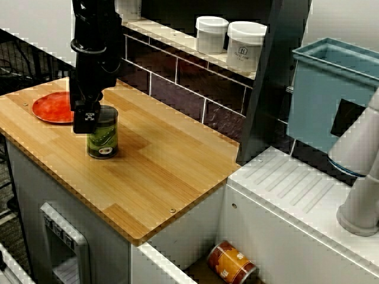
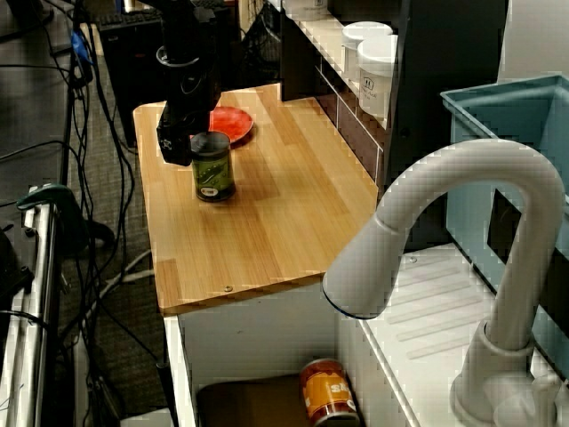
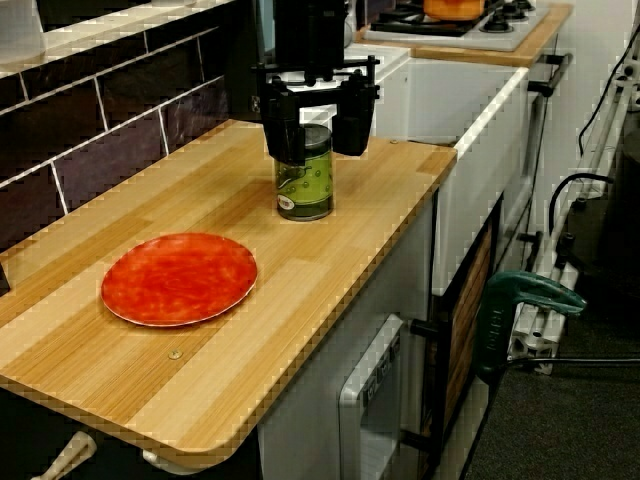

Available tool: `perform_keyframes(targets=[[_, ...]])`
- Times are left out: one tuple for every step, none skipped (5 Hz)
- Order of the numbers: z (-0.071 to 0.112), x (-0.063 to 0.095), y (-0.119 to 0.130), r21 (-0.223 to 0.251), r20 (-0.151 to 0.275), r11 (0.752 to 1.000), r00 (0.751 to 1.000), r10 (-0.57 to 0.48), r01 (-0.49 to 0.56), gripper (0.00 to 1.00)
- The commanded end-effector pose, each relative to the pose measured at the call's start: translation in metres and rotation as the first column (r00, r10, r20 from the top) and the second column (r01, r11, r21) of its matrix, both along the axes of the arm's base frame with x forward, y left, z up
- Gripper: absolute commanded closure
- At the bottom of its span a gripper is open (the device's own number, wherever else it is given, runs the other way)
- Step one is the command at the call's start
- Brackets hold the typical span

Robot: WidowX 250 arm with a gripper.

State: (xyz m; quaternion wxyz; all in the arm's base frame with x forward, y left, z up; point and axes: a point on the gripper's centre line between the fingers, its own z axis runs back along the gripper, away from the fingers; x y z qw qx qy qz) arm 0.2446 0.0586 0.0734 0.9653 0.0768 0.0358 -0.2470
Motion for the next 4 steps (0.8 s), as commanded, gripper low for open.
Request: perform_keyframes(targets=[[0.017, 0.005, -0.012, 0.018, 0.053, 0.998, 0.996, -0.066, 0.065, 0.00], [0.021, 0.002, -0.007, 0.025, 0.067, 0.991, 0.989, -0.133, 0.131, 0.00], [0.026, -0.004, 0.003, 0.003, 0.066, 0.984, 0.981, -0.181, 0.181, 0.00], [0.031, -0.010, 0.020, 0.025, 0.060, 0.981, 0.979, -0.194, 0.193, 0.00]])
